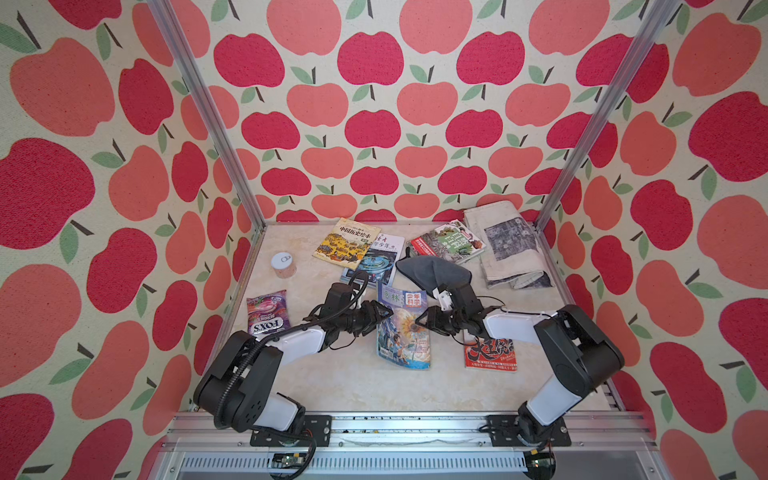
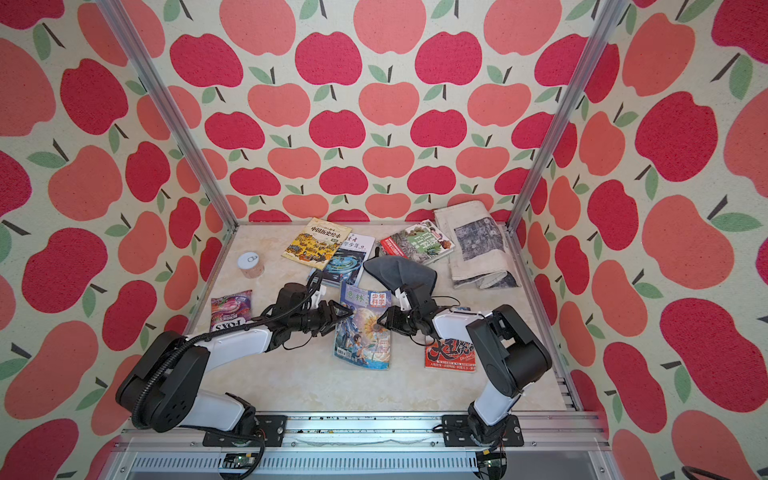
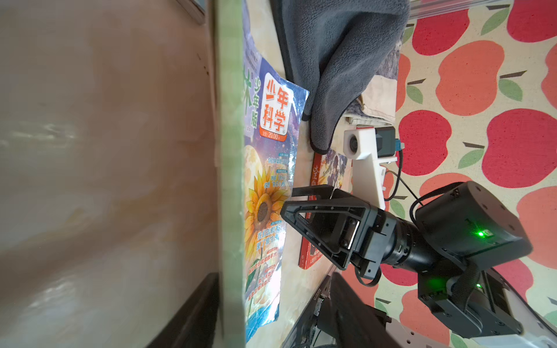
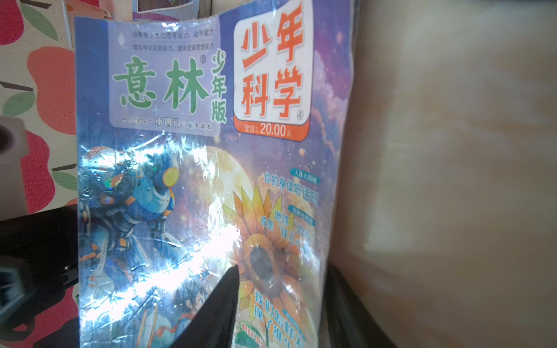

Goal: Wipe the cover of the book
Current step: Pick up the book from the center of the board.

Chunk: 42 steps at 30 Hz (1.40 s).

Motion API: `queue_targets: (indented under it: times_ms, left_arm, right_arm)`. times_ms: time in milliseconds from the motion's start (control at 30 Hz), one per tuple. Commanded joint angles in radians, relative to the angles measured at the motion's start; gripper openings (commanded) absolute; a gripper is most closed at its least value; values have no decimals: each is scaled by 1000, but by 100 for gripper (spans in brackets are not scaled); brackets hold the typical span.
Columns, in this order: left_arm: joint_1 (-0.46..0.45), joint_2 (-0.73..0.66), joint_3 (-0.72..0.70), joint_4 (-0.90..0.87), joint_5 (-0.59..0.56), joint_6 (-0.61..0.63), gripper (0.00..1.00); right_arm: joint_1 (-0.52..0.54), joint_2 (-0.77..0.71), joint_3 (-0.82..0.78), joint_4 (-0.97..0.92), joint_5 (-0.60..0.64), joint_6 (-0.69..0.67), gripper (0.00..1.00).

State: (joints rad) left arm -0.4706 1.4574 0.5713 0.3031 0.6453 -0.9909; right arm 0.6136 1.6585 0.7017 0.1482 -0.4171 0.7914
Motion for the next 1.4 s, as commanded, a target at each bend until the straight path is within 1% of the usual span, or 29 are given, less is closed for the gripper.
queue_targets:
  times_ms: [0,67,100,167,233,300,367,433,567,633,700,767,867,967,1000,1067,1133,1167,1200,1233,1367]
  left_arm:
    - [-15,42,22,12,36,15,46]
    - [-20,53,26,8,30,19,38]
    - [-20,55,28,3,28,22,32]
    - [-20,58,42,-37,19,35,17]
    - [-20,50,61,-87,14,58,6]
    - [-22,28,70,-104,19,70,0]
    - [-25,-11,66,-83,26,67,0]
    - [-35,-55,59,-15,41,46,0]
    - [-92,-107,80,112,27,-3,0]
    - [-139,-103,112,143,5,-9,0]
    - [-186,-75,148,182,-11,-17,0]
    - [-231,-32,181,258,-22,-36,0]
    - [-291,39,235,378,-41,-48,0]
    - [-337,138,325,469,-47,-54,0]
    - [-350,187,367,520,-45,-70,0]
    - [-376,302,422,678,-51,-139,0]
    - [-407,443,481,852,-83,-216,0]
    - [-421,502,505,903,-110,-233,0]
    - [-439,564,533,921,-143,-239,0]
    - [-454,616,564,900,-176,-242,0]
    - [-505,763,646,737,-298,-317,0]
  right_arm:
    - [17,-11,-11,-108,-20,3,49]
    - [17,-25,-11,-118,-20,2,50]
    - [16,-33,-10,-128,-18,-2,50]
    - [11,-64,-1,-174,0,-24,51]
    - [1,-110,13,-248,29,-58,54]
    - [-18,-184,32,-346,80,-101,57]
    - [-51,-283,51,-443,132,-141,60]
    - [-90,-387,74,-538,180,-171,62]
    - [-154,-580,130,-687,280,-228,64]
    - [-184,-637,167,-751,313,-243,65]
    - [-214,-674,200,-800,320,-254,66]
    - [-241,-706,229,-832,323,-260,66]
    - [-276,-742,279,-871,321,-264,66]
    - [-308,-768,334,-908,322,-273,66]
    - [-319,-775,352,-915,322,-278,67]
    - [-340,-786,383,-929,327,-284,67]
    - [-364,-795,402,-936,324,-289,67]
    - [-374,-797,407,-938,321,-290,67]
    - [-381,-798,406,-938,316,-291,67]
    - [-389,-800,402,-942,315,-293,67]
    - [-404,-805,370,-943,295,-301,67]
